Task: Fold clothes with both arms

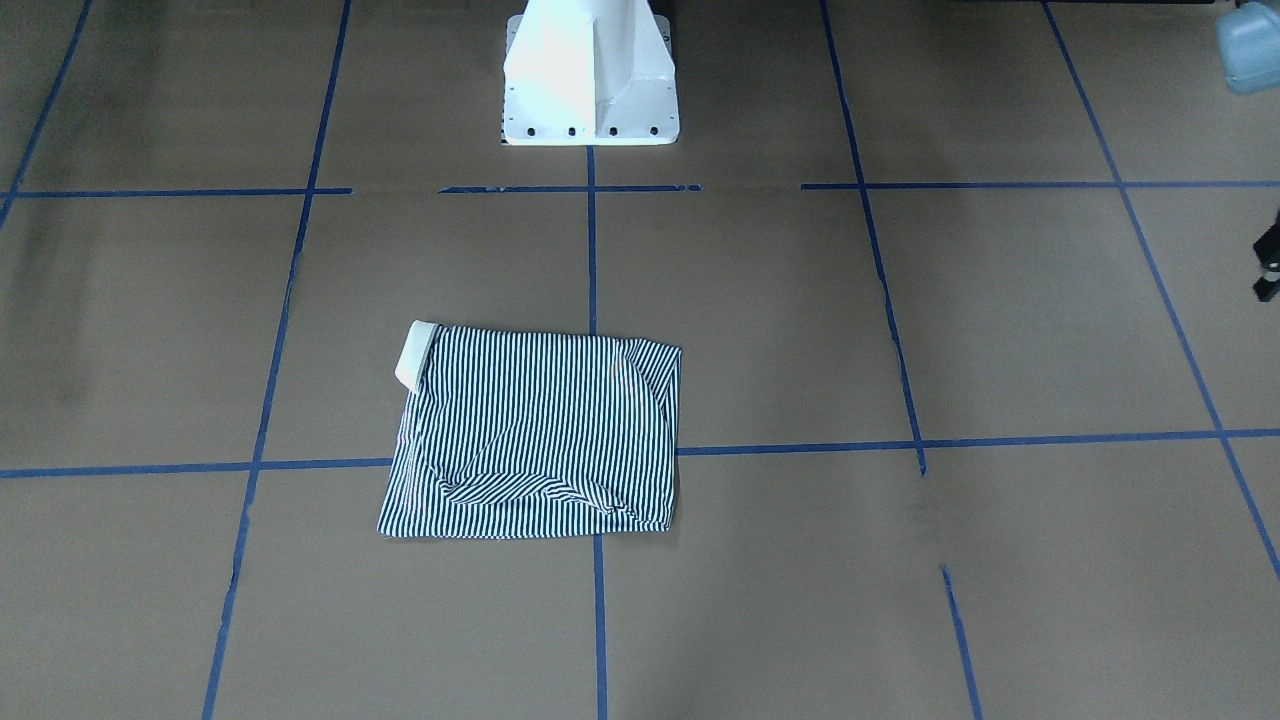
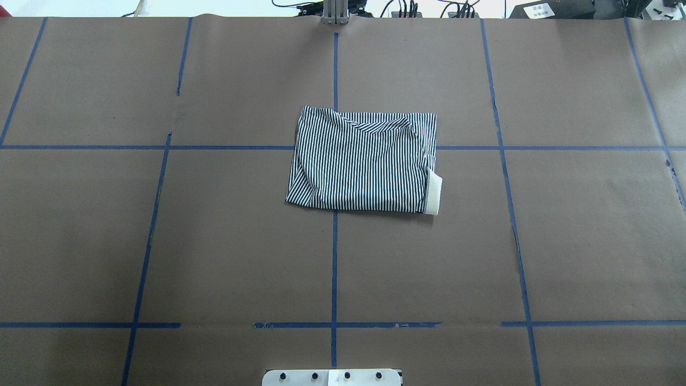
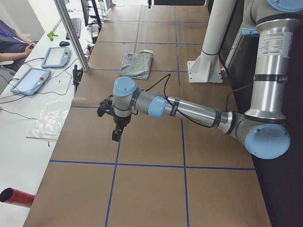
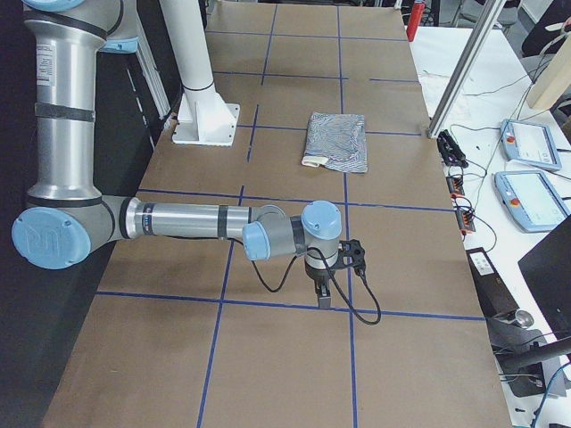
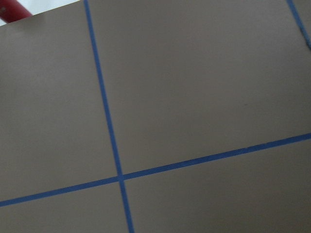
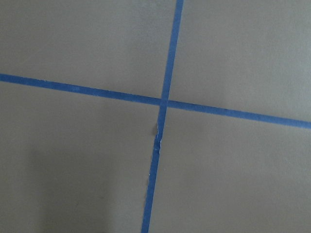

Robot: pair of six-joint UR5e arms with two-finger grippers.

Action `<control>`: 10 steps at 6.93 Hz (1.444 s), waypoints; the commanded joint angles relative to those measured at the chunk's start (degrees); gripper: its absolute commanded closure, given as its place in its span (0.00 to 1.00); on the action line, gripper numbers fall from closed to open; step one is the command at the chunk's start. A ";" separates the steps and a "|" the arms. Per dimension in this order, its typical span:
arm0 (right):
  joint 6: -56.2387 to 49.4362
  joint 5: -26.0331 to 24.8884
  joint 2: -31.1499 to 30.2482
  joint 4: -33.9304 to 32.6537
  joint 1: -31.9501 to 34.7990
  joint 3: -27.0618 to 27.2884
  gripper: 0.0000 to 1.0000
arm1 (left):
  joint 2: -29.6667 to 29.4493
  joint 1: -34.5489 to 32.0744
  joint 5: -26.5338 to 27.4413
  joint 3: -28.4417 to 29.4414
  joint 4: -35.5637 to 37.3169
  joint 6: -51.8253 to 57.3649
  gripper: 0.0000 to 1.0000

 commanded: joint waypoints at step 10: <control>-0.99 3.86 -3.19 -4.53 0.89 1.60 0.00 | 5.57 -3.34 -4.04 1.90 -2.14 -3.30 0.00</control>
